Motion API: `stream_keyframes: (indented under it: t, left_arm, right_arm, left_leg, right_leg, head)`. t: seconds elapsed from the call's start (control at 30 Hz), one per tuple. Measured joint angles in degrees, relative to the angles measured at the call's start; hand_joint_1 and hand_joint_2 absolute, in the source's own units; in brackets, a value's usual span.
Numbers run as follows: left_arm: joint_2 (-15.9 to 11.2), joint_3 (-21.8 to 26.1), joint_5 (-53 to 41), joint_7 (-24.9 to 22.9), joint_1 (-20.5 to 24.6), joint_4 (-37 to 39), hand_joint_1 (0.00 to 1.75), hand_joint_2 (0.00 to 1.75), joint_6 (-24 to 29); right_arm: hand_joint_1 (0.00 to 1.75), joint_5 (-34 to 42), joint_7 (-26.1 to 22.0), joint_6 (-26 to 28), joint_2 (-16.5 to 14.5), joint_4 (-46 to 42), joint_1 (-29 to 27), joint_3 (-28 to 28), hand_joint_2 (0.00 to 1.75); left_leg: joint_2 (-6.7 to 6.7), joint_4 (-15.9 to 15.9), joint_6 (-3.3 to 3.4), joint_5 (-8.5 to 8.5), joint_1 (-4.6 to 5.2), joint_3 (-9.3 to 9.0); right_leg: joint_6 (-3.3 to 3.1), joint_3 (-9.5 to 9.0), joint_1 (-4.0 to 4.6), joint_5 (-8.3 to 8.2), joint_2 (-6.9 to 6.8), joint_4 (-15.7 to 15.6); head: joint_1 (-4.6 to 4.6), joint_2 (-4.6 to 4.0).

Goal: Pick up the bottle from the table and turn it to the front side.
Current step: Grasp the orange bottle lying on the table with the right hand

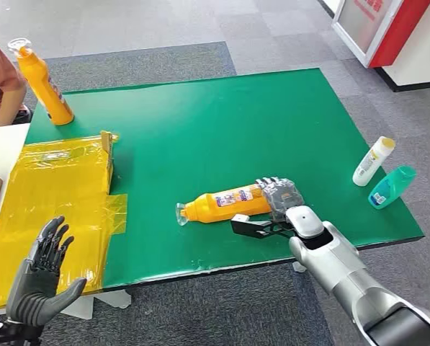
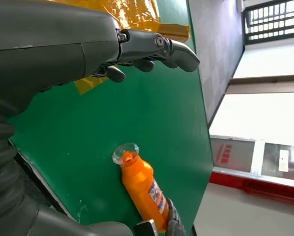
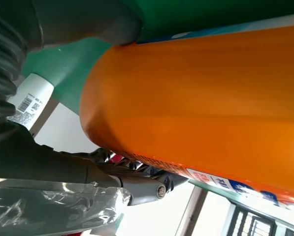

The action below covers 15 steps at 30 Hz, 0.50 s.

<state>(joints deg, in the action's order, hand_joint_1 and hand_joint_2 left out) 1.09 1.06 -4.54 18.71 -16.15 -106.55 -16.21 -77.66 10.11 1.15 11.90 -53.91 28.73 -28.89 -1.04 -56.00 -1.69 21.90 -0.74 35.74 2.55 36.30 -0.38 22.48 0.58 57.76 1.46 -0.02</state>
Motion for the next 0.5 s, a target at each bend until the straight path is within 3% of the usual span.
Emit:
stream_keyframes:
  t: [0.5]
  left_arm:
    - [-0.5,-0.7,0.1,0.2,-0.9,0.0,0.0,1.75,0.6]
  right_arm:
    - [1.75,0.8,-1.4,0.8,-0.4,0.7,0.3,-0.7,1.75]
  left_leg:
    - [0.0,0.0,-0.01,-0.01,0.0,-0.03]
  right_leg:
    - [-0.01,0.0,0.0,0.0,0.0,0.0]
  head:
    - [0.0,0.0]
